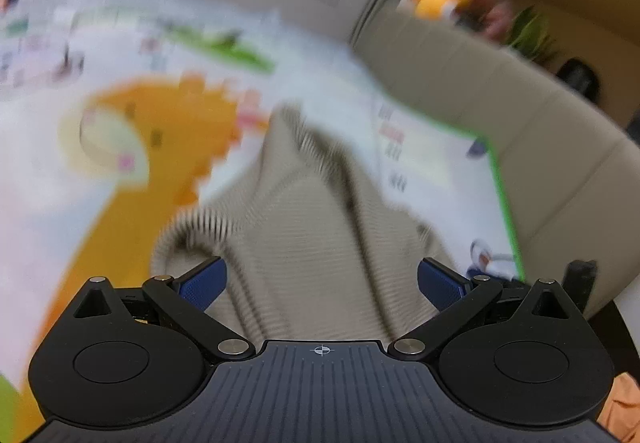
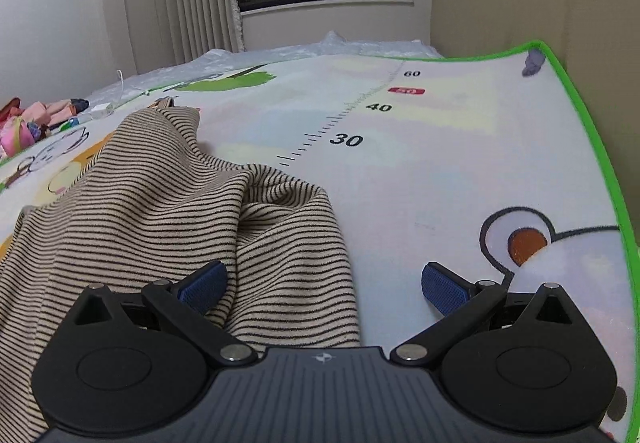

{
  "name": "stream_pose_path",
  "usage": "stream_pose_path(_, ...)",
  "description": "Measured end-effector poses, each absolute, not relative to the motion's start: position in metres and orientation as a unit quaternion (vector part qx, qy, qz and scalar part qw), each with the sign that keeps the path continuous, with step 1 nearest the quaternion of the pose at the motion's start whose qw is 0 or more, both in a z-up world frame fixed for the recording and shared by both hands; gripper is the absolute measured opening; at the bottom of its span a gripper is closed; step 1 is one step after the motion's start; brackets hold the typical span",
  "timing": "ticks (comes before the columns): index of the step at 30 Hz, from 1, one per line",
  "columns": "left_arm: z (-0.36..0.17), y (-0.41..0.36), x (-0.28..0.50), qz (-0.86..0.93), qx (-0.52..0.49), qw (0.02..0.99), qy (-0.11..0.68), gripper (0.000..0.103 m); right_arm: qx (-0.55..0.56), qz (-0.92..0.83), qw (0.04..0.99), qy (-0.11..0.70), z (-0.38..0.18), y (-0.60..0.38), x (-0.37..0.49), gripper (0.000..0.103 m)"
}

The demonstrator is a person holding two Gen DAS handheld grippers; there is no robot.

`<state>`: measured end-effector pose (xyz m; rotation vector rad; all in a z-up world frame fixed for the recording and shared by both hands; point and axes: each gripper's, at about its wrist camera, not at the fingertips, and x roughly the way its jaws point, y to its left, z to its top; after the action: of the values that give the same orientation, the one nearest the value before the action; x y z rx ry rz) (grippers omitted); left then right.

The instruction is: Fold clothes

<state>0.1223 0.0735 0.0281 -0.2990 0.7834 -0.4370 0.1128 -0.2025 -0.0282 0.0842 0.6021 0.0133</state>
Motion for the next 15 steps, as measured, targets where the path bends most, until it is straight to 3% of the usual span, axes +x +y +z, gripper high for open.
stream_pose_path(2, 0.013, 0.071, 0.131, -0.201, -0.146, 0.877, 0.411, 0.103, 0.044, 0.008, 0.956, 0.291, -0.029, -0.204, 0.111, 0.103)
stream_pose_path(10, 0.0, 0.049, 0.173, -0.276, -0.227, 0.839, 0.41, 0.103, 0.043, 0.01, 0.958, 0.285, -0.03, -0.204, 0.113, 0.103)
stream_pose_path(15, 0.033, 0.131, 0.202, -0.241, -0.378, 0.827, 0.34, 0.103, 0.036, 0.002, 0.958, 0.285, -0.03, -0.202, 0.112, 0.103)
